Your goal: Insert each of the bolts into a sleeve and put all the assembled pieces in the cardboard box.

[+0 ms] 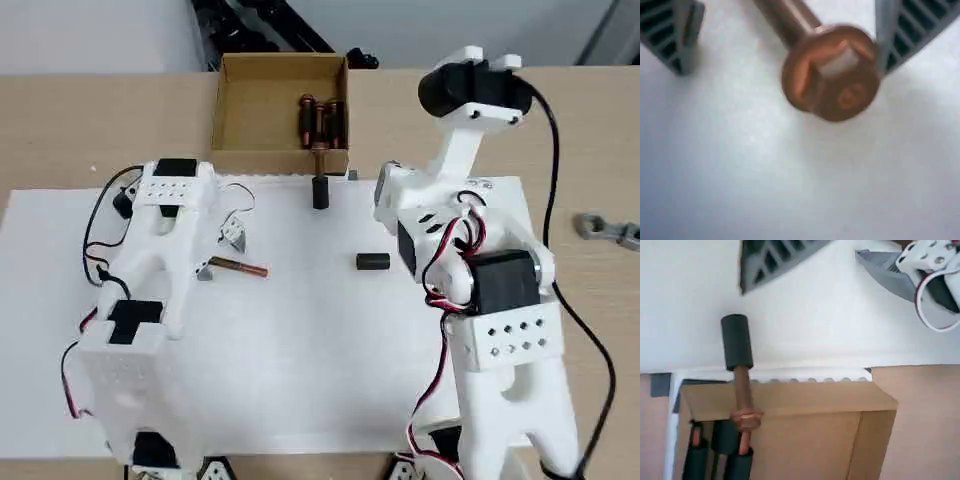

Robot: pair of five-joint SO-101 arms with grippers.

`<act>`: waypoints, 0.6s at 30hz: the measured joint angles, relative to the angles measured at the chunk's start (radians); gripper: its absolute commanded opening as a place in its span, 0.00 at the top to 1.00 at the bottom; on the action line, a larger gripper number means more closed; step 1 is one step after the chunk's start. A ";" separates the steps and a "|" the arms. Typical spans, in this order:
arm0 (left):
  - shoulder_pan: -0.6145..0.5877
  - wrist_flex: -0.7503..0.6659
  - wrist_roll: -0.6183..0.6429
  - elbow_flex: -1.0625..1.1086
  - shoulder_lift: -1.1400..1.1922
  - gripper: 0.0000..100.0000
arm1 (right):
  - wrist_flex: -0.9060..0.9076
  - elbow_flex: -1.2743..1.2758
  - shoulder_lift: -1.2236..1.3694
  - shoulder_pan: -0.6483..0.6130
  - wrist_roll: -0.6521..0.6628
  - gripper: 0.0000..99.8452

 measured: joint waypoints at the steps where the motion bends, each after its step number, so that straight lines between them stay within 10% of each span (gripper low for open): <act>1: 0.000 0.014 0.000 -0.017 0.008 0.88 | 0.000 0.000 0.000 0.000 0.000 0.81; 18: 0.011 0.114 -0.104 -0.218 0.080 1.00 | 0.000 0.000 0.000 0.002 0.000 0.81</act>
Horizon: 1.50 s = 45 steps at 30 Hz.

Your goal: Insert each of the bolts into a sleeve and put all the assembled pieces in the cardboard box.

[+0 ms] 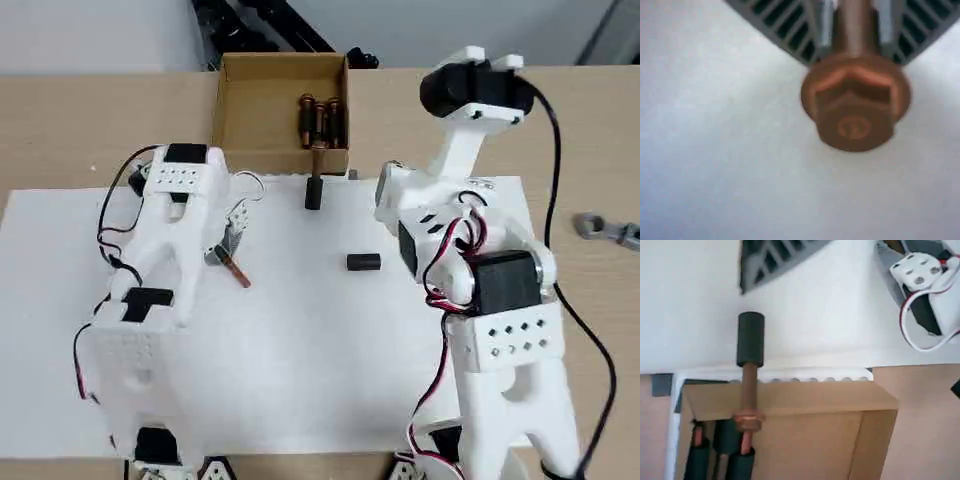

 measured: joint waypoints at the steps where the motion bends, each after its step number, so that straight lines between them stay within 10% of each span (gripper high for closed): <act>1: -0.003 0.026 -0.009 -0.029 0.006 1.00 | 0.000 0.000 0.000 0.000 0.000 0.81; 11: -0.014 0.104 -0.180 -0.373 0.026 1.00 | 0.000 0.000 0.000 -0.003 -0.115 0.94; 21: -0.011 0.110 -0.509 -0.531 0.026 1.00 | 0.005 0.000 0.121 -0.031 -0.247 0.81; 45: -0.035 0.123 -0.799 -0.321 -0.608 1.00 | 0.071 -0.043 0.473 -0.087 -0.784 0.81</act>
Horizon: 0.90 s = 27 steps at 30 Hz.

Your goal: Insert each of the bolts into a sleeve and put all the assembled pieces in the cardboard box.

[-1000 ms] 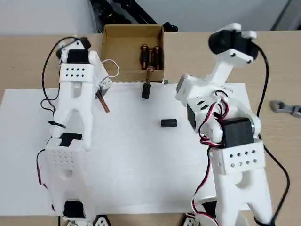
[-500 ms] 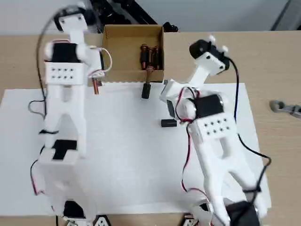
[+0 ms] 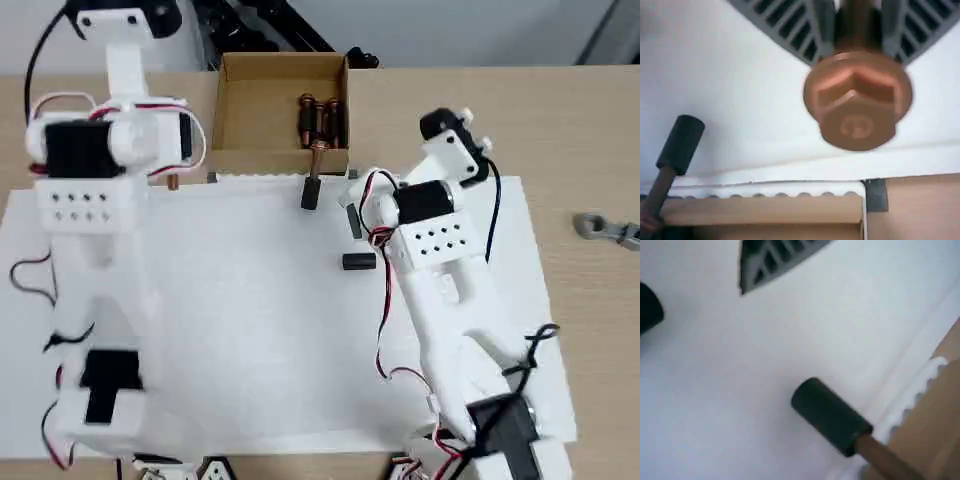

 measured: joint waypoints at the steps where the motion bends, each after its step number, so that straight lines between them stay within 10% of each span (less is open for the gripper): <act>1: 0.000 0.000 -0.002 0.032 -0.032 1.00 | 0.002 0.000 0.012 0.000 -0.011 0.81; 27: 0.000 -0.245 -0.049 0.916 -0.845 1.00 | -0.074 0.000 0.311 -0.049 -0.107 0.81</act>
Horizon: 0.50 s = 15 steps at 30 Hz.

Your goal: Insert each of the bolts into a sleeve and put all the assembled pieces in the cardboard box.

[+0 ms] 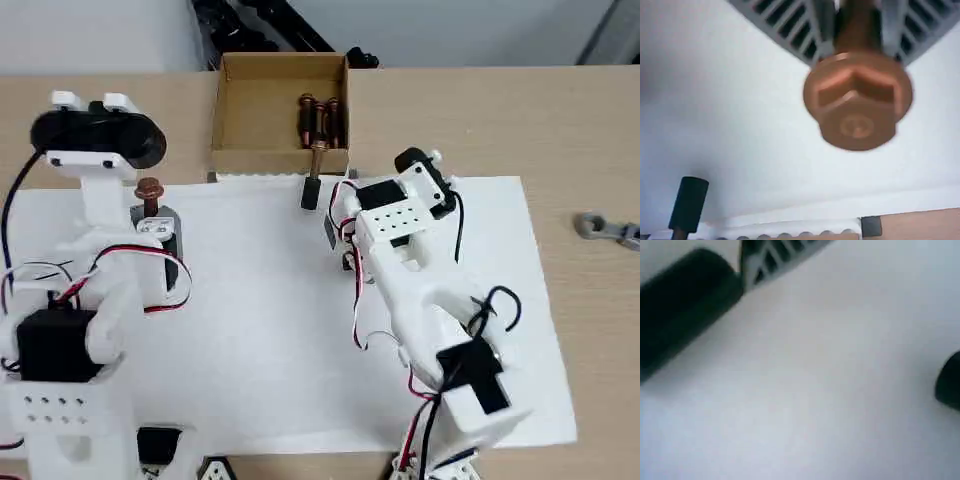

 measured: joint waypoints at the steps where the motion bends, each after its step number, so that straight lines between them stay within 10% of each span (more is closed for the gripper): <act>1: 0.000 0.000 0.000 0.000 0.000 1.00 | -0.011 0.000 0.017 0.000 0.000 0.81; 15: 0.000 0.000 -0.040 0.000 -0.003 1.00 | -0.063 -0.052 0.178 0.014 -0.038 0.81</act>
